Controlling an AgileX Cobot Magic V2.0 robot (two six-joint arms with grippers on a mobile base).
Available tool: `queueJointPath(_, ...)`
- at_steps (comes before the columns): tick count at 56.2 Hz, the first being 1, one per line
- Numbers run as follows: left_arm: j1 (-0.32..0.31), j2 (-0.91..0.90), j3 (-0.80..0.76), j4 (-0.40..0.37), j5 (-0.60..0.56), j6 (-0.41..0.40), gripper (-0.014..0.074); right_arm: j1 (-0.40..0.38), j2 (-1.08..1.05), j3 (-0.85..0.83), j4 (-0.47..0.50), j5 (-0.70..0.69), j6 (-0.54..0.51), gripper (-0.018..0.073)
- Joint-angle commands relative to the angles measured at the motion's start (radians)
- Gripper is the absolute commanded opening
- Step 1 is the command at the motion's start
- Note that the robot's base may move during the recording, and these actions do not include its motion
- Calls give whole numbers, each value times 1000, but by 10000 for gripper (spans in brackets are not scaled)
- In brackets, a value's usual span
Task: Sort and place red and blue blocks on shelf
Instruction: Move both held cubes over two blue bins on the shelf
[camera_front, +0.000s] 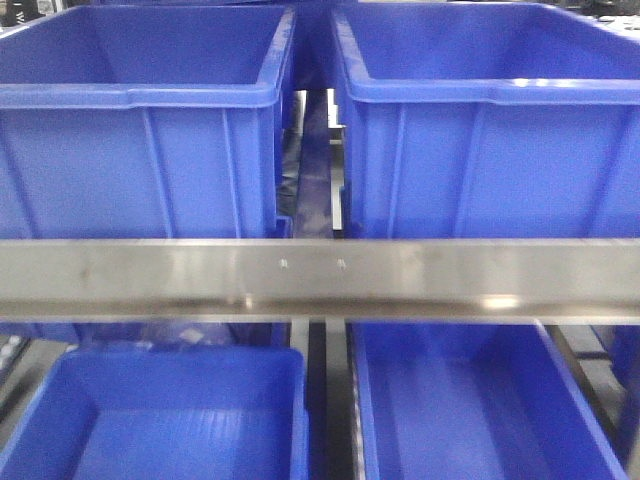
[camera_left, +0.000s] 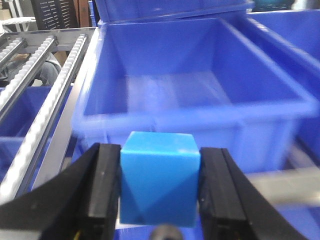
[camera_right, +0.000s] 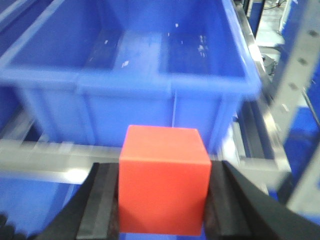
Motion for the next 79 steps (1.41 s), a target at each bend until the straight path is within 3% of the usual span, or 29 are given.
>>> queueJointPath(1, 2, 5, -27, 1, -89, 0, 296, -8, 6, -29, -11, -95, -7, 300)
queueJointPath(79, 2, 5, -27, 1, -89, 0, 296, -8, 6, -29, -11, -95, -7, 300)
